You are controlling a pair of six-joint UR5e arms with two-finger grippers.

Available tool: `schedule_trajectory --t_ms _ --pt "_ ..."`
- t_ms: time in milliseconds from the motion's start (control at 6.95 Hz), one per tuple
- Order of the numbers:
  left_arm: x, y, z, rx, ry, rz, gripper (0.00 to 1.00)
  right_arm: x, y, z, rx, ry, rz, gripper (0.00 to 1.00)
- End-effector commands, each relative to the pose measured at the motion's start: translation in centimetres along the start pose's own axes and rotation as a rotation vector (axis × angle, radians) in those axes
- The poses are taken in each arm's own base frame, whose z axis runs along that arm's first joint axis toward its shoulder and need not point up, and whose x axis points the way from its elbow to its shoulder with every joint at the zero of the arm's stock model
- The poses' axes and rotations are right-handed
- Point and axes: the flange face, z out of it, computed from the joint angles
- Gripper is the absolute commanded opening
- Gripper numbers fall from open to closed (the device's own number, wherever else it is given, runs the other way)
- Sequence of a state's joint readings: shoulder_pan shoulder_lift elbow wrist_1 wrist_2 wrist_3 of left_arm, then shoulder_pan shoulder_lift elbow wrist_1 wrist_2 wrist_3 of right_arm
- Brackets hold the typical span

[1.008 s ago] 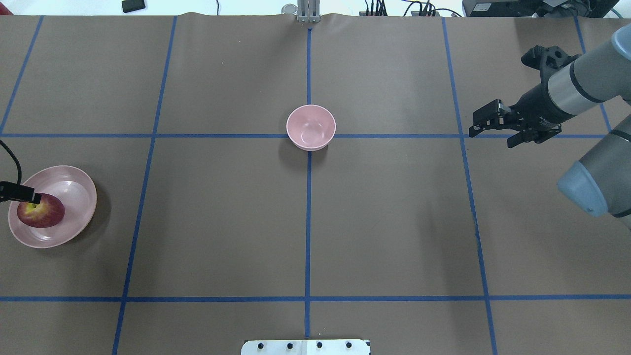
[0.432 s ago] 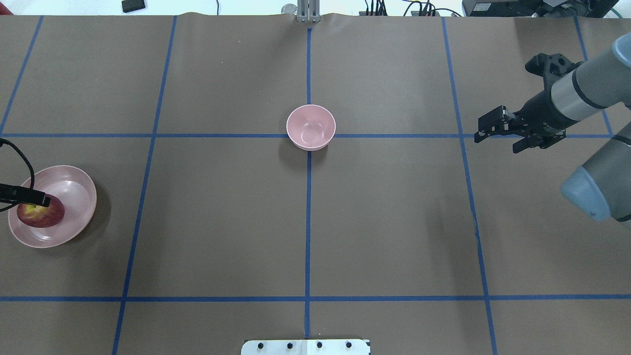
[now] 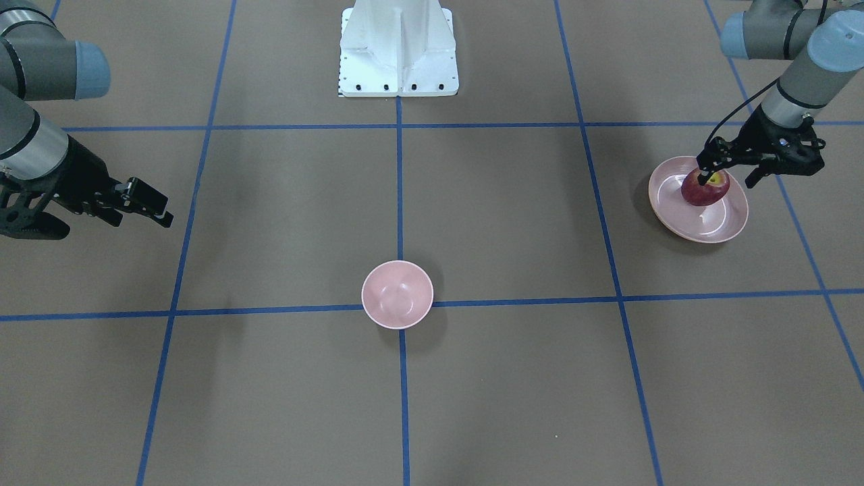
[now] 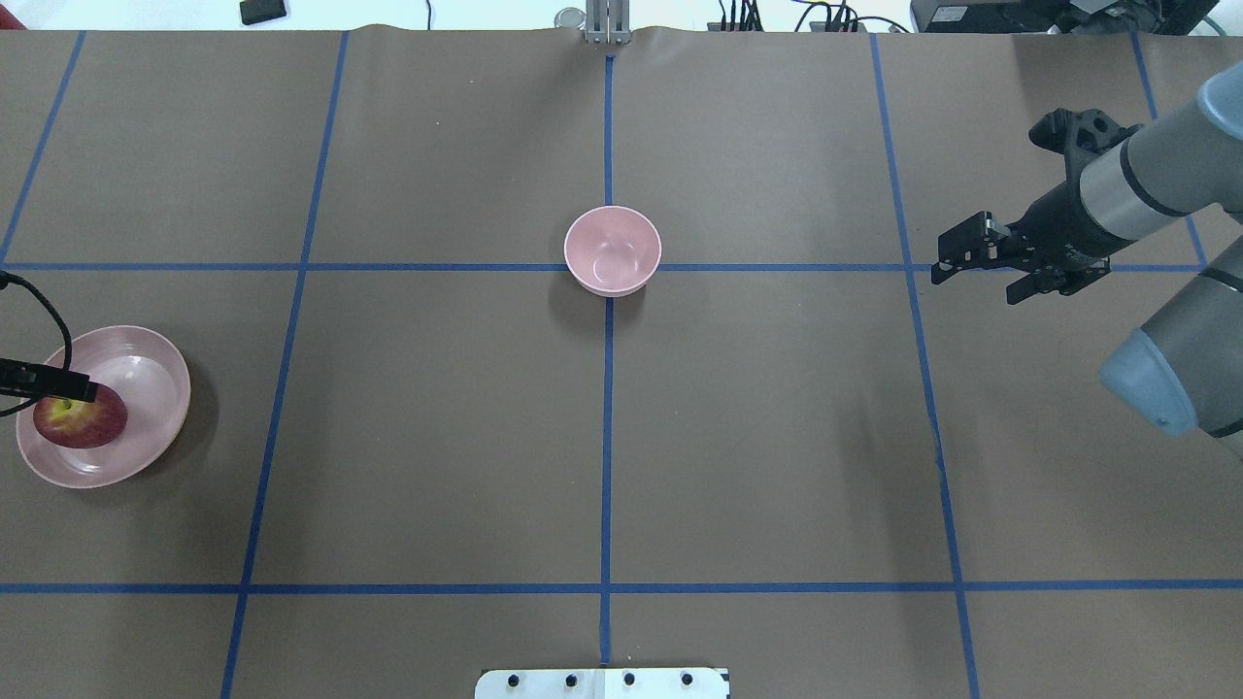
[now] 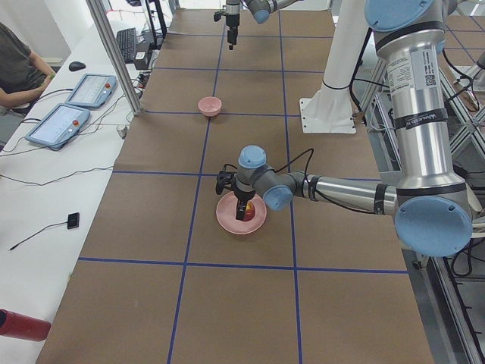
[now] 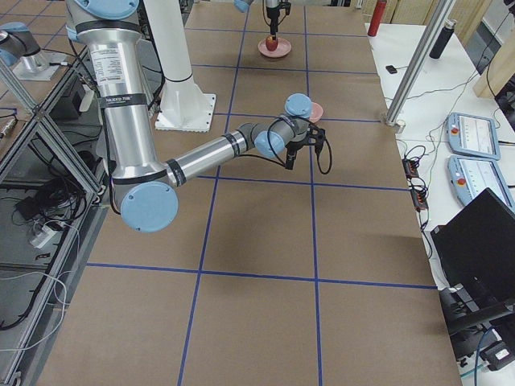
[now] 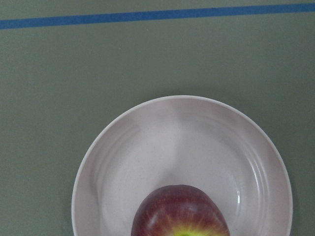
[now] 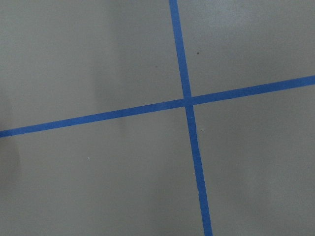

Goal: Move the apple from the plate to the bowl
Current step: 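Grasp the red apple on the pink plate with the left gripper and lift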

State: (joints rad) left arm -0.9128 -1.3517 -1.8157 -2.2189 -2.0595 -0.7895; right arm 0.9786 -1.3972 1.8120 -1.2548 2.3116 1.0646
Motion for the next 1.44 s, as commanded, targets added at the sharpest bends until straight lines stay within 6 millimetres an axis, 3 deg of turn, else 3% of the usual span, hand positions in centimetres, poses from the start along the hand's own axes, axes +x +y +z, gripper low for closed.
schedule_trajectory --t_ms 0,144,288,720,1008,1152,1295 --pt "0.6 0.4 0.9 -0.018 -0.002 0.006 0.98 0.3 -0.1 0.1 -0.001 0.004 0.005 1.00" --pt "0.4 0.5 1.2 -0.024 -0.004 0.000 0.98 0.5 -0.3 -0.5 0.009 0.001 -0.001 1.00" --pt "0.3 0.6 1.7 -0.034 -0.003 -0.020 0.98 2.7 -0.5 -1.6 0.022 0.007 -0.059 1.00" --pt "0.8 0.5 1.9 -0.038 0.007 -0.019 0.98 11.6 -0.2 -6.4 0.052 0.019 -0.170 1.00" --pt "0.9 0.2 2.5 -0.044 0.006 -0.017 0.94 12.8 -0.1 -6.8 0.046 0.014 -0.170 1.00" --pt "0.9 0.3 2.6 -0.046 0.005 -0.014 0.61 13.5 -0.2 -7.4 0.054 0.015 -0.159 1.00" --pt "1.1 0.4 2.6 -0.054 0.009 -0.013 0.01 13.6 -0.4 -8.0 0.067 0.013 -0.155 1.00"
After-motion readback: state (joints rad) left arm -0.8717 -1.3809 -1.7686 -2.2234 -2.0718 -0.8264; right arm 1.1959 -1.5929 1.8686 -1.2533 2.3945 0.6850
